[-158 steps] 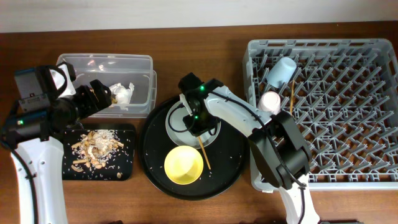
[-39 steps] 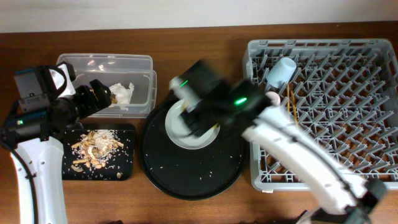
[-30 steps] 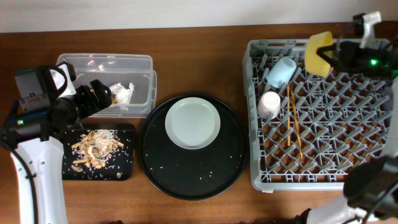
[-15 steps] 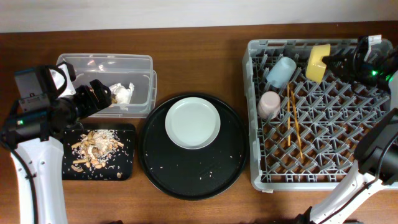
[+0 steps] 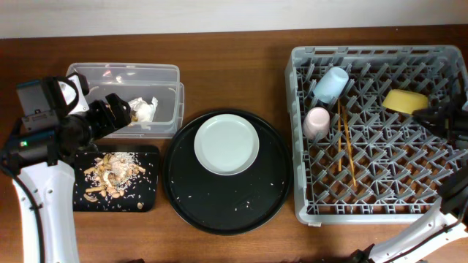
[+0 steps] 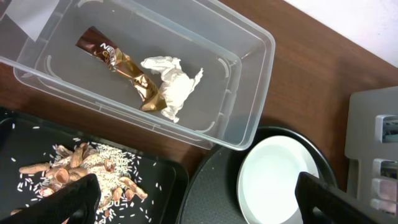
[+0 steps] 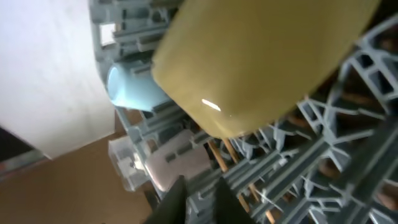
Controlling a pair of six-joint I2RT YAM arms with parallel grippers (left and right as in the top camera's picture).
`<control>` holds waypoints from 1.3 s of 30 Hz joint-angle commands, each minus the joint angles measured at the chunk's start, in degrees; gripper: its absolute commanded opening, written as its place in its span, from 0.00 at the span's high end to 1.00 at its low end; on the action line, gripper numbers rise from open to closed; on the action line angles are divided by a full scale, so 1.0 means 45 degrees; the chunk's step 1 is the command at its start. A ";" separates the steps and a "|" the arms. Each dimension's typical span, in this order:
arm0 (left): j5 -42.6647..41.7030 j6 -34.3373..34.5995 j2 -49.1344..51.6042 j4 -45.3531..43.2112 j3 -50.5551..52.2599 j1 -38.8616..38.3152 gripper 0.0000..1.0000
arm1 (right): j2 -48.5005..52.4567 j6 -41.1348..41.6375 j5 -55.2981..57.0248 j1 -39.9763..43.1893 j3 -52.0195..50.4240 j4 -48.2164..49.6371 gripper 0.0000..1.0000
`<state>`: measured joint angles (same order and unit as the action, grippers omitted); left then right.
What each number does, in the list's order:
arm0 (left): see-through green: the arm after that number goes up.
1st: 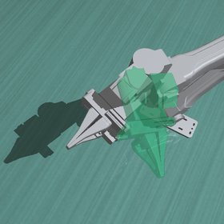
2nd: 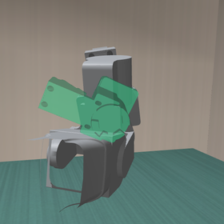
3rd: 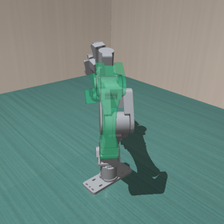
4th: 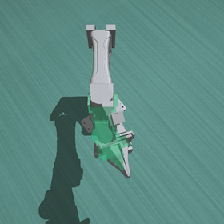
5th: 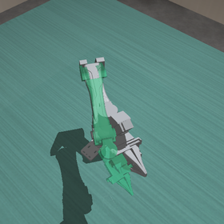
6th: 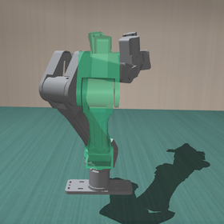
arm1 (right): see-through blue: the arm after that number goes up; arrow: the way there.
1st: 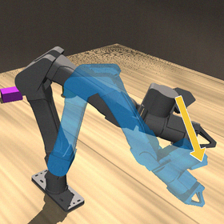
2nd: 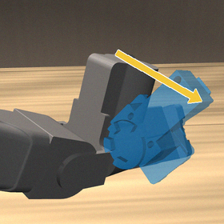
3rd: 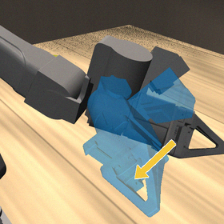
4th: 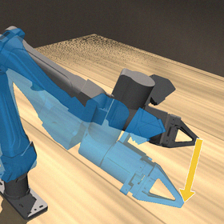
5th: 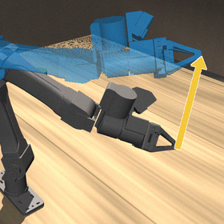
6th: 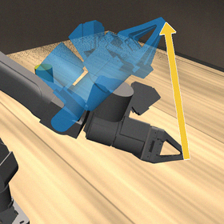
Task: Sort waste into correct bins and load items into the dishwasher rack
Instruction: 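Reach the right gripper to the white plate edge and grasp it, then lift the white plate and stand it upright in the rack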
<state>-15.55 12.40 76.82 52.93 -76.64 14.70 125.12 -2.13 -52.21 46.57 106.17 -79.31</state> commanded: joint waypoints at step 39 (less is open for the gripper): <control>0.0083 -0.0073 -0.0136 -0.0024 -0.0194 0.0034 0.01 | 0.1428 0.4255 1.1944 -1.7262 -0.1141 0.3575 0.91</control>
<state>-15.55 12.40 76.82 52.95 -76.64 14.70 130.56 16.69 2.79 -30.74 102.35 -63.35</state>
